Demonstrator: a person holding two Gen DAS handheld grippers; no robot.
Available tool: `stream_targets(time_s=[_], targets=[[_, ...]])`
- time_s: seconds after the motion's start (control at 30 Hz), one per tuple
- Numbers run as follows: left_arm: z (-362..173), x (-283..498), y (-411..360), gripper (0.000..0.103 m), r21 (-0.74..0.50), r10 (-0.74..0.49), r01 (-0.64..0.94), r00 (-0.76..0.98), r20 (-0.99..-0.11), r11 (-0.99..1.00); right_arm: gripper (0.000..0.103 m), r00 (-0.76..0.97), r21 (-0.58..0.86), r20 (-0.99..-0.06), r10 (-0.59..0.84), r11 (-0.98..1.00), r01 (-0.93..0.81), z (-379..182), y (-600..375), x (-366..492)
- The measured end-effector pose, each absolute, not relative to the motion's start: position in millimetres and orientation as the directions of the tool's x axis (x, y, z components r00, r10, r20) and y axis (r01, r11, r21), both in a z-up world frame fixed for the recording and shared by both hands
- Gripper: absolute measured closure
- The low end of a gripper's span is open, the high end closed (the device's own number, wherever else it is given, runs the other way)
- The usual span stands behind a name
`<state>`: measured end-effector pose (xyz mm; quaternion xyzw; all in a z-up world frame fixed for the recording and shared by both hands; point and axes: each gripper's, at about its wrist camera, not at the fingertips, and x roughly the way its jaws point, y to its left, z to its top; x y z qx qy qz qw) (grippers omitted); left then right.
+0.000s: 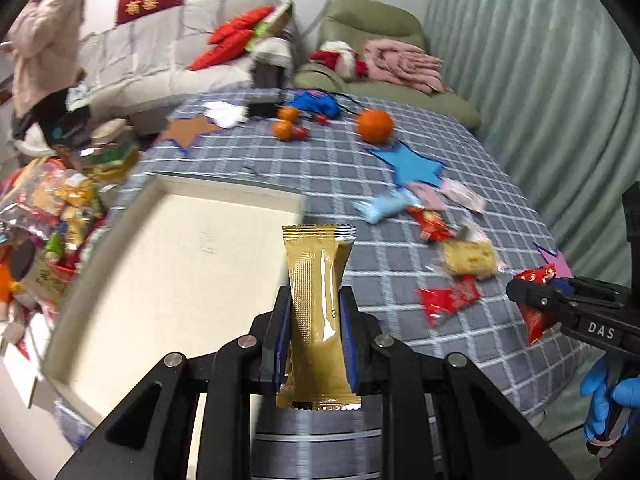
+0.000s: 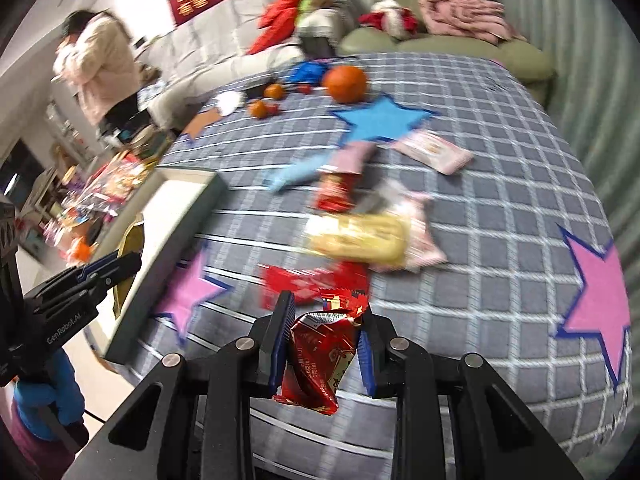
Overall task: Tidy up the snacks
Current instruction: 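Carry both snacks over the cream tray and open both tools to drop them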
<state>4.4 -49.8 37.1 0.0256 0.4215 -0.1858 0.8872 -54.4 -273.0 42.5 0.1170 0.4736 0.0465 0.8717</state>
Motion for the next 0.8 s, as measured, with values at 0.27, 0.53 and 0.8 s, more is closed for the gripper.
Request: stream_targets(time_s=[0.27, 0.53, 0.8], targets=[[25.8, 31.8, 25.1, 0.078, -0.113, -0.203, 0.186, 0.598, -0.775, 0.976, 0.072, 0.501, 0.248, -0.816, 0.289, 0.957, -0.150, 51.3, -179.7, 2.6], [-2.2, 49.8, 65.8, 0.078, -0.128, -0.156, 0.088, 0.559, -0.814, 0.988, 0.072, 0.429, 0.249, -0.834, 0.348, 0.930, -0.270, 43.4, -100.2, 55.3], [-22.9, 59.3, 77.1, 0.078, -0.133, -0.149, 0.069, 0.525, -0.838, 0.989, 0.072, 0.375, 0.244, -0.855, 0.357, 0.917, -0.315, 26.0, -53.3, 81.3]])
